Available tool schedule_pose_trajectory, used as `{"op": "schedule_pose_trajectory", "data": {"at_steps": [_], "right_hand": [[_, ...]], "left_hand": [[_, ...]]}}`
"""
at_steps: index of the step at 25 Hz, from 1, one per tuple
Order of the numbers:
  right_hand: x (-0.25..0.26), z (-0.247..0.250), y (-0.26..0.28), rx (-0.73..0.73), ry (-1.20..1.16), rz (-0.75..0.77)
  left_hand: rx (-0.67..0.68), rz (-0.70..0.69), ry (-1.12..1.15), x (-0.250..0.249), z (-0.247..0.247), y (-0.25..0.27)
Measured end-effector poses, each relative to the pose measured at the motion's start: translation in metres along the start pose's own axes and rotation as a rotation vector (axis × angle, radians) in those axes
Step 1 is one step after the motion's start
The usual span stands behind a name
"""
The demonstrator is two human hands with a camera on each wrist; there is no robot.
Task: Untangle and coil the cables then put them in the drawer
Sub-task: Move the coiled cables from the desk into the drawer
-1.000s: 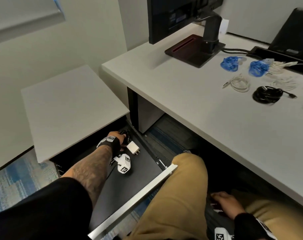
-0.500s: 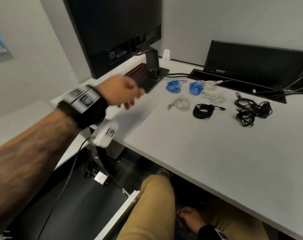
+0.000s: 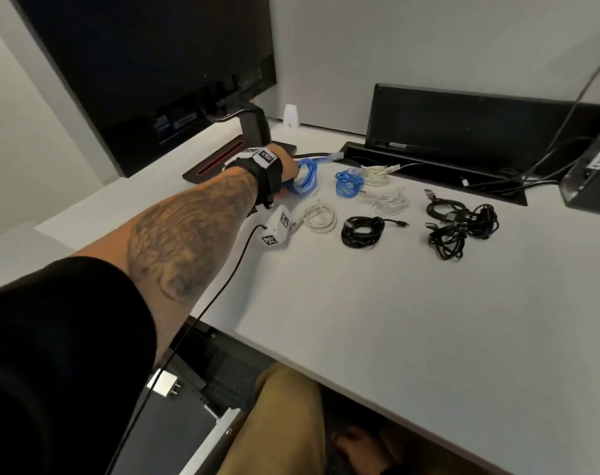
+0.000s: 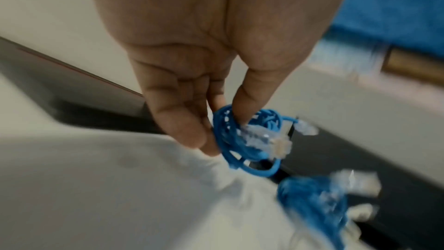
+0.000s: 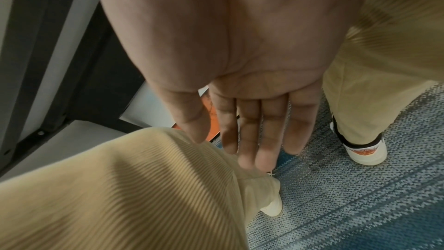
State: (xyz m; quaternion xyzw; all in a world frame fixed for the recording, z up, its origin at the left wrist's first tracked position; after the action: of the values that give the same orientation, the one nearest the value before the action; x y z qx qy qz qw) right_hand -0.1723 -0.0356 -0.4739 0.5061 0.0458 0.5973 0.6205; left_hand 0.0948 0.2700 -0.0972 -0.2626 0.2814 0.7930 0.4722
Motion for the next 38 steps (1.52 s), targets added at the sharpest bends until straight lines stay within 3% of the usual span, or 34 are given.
{"op": "schedule_pose_trajectory", "data": {"at_steps": [2, 4, 7, 10, 14, 17, 20, 22, 24, 26, 28, 31, 33, 35, 38], "right_hand": [[0.004, -0.007, 0.001, 0.129, -0.111, -0.029], [0.000, -0.011, 0.002, 0.127, -0.215, -0.033], [-0.008, -0.017, 0.008, 0.079, -0.293, -0.079], [-0.010, -0.017, 0.012, 0.096, -0.238, -0.110], [-0.015, -0.013, 0.012, 0.078, -0.242, -0.174], [-0.009, -0.010, 0.017, 0.073, -0.201, -0.179], [-0.009, -0.009, 0.018, 0.063, -0.224, -0.199], [-0.009, -0.009, 0.020, 0.049, -0.273, -0.210], [-0.008, -0.010, 0.019, 0.053, -0.319, -0.197], [-0.007, -0.014, 0.019, 0.072, -0.317, -0.179], [-0.009, -0.014, 0.017, 0.068, -0.320, -0.166], [-0.008, -0.020, 0.011, 0.081, -0.326, -0.134], [-0.008, -0.019, 0.007, 0.086, -0.348, -0.129], [-0.010, -0.017, 0.005, 0.085, -0.386, -0.135], [-0.010, -0.013, 0.004, 0.073, -0.418, -0.125]], "left_hand": [[-0.110, -0.032, 0.227, 0.003, 0.041, 0.030], [-0.234, -0.121, 0.394, 0.024, 0.093, 0.078], [-0.324, -0.226, 0.467, 0.113, 0.144, 0.157], [-0.285, -0.128, 0.153, 0.250, 0.141, 0.221], [-0.035, 0.202, -0.461, 0.408, 0.094, 0.264], [0.078, 0.336, -0.552, 0.471, 0.060, 0.264], [0.102, 0.372, -0.503, 0.490, 0.041, 0.250], [0.110, 0.320, -0.566, 0.472, 0.038, 0.242], [0.083, 0.236, -0.645, 0.419, 0.055, 0.237], [0.105, 0.154, -0.616, 0.333, 0.076, 0.235], [0.172, -0.019, -0.421, 0.226, 0.084, 0.226], [-0.008, -0.317, -0.219, 0.063, 0.094, 0.186], [-0.013, -0.391, -0.295, -0.013, 0.059, 0.145], [0.094, -0.363, -0.511, -0.042, 0.002, 0.106], [0.125, -0.271, -0.743, -0.037, -0.052, 0.066]]}}
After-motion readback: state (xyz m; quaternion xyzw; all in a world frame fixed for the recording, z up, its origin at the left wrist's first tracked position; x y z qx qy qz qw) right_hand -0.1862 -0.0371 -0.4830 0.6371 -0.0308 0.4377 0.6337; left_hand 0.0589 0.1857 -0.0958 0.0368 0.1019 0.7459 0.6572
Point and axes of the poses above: each hand's wrist, its own y-axis away from the middle knuckle, its own z-axis out of the back of the hand, x = y × z, the point moved 9 cm from there along -y, towards the middle knuckle, and after that the axes turned 2 degrees about -z, right-handed, at the moved point
